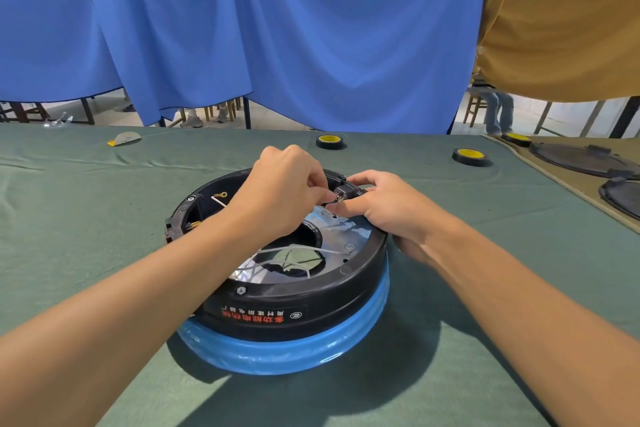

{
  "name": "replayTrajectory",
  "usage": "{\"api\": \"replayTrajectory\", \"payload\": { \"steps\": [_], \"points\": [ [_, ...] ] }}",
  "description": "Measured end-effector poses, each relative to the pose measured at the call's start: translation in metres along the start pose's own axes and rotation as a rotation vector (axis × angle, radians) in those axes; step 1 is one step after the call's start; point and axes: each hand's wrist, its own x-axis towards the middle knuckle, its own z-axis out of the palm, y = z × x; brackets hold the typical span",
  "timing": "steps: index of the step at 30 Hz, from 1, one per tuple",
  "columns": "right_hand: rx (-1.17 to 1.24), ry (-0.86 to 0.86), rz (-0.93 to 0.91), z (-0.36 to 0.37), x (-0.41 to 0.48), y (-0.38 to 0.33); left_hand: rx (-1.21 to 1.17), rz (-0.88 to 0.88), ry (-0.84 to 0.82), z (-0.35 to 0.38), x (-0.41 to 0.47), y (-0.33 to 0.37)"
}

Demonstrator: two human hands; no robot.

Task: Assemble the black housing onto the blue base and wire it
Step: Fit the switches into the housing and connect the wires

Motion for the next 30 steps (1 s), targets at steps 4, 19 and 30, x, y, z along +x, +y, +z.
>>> {"api": "replayTrajectory", "payload": {
  "steps": [4, 19, 30],
  "points": [
    [0.015, -0.006, -0.001, 0.0, 0.0, 0.001, -0.097, -0.075, -0.049, 0.0, 0.001, -0.001],
    [-0.032, 0.015, -0.025, 0.001, 0.004, 0.004, 0.059, -0.034, 0.01, 0.01, 0.003, 0.006],
    [-0.061, 0.021, -0.027, 0.002, 0.005, 0.005, 0.071, -0.003, 0.027, 0.01, -0.002, 0.007]
  ]
}}
